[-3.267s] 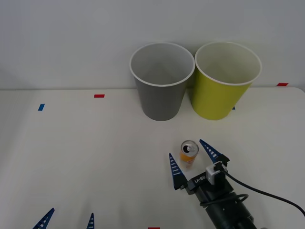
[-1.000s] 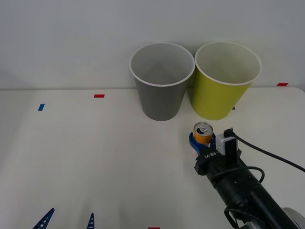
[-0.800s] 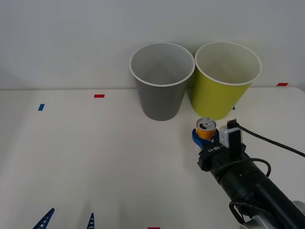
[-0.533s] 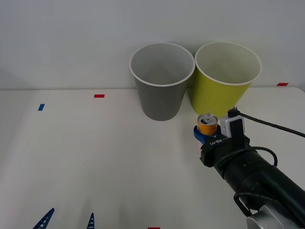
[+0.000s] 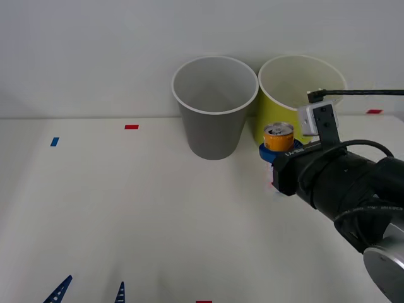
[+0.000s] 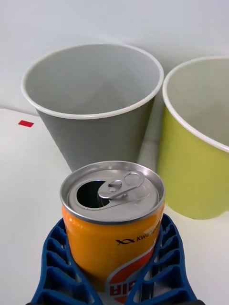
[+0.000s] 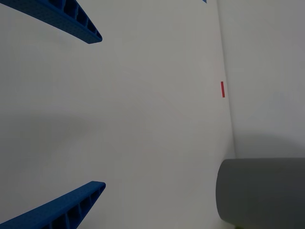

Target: Put cans in the gray bin and PET bottles in the light green bin.

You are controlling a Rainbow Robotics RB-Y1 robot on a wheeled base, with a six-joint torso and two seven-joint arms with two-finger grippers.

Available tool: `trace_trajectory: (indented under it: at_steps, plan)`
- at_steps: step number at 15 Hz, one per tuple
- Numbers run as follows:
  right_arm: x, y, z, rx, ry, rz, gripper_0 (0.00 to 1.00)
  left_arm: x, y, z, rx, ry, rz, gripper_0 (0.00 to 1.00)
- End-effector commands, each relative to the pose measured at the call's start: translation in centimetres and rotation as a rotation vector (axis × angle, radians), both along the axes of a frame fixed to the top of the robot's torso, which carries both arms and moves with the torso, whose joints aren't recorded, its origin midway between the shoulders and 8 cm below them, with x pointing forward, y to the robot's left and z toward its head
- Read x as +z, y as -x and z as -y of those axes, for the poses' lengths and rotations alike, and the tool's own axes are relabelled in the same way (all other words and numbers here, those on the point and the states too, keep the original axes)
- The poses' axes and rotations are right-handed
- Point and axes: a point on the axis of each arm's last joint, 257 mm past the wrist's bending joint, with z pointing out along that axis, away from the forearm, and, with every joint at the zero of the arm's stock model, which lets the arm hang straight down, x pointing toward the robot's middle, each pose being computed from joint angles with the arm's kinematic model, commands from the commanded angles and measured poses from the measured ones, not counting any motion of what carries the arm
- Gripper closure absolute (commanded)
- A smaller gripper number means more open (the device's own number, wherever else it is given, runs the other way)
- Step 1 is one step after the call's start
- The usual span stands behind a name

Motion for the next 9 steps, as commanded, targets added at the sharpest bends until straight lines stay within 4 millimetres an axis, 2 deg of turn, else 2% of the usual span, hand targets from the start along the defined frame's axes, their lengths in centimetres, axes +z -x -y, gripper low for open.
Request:
trace_trajectory:
  at_steps: [1, 5, 9]
  plan:
    - [2.9, -0.6, 0.1, 0.023, -0.040, -0.017, 1.00, 0.0, 0.0, 0.0, 0.000, 0.000, 0.000, 0.00]
    - [7.3, -1.0, -0.8, 0.088, -0.094, 0.036, 1.00, 0.0, 0.0, 0.0, 0.000, 0.000, 0.000, 0.00]
    - [10.5, -3.5, -1.5, 0.122, -0.119, 0.069, 1.00, 0.0, 0.0, 0.0, 0.000, 0.000, 0.000, 0.00]
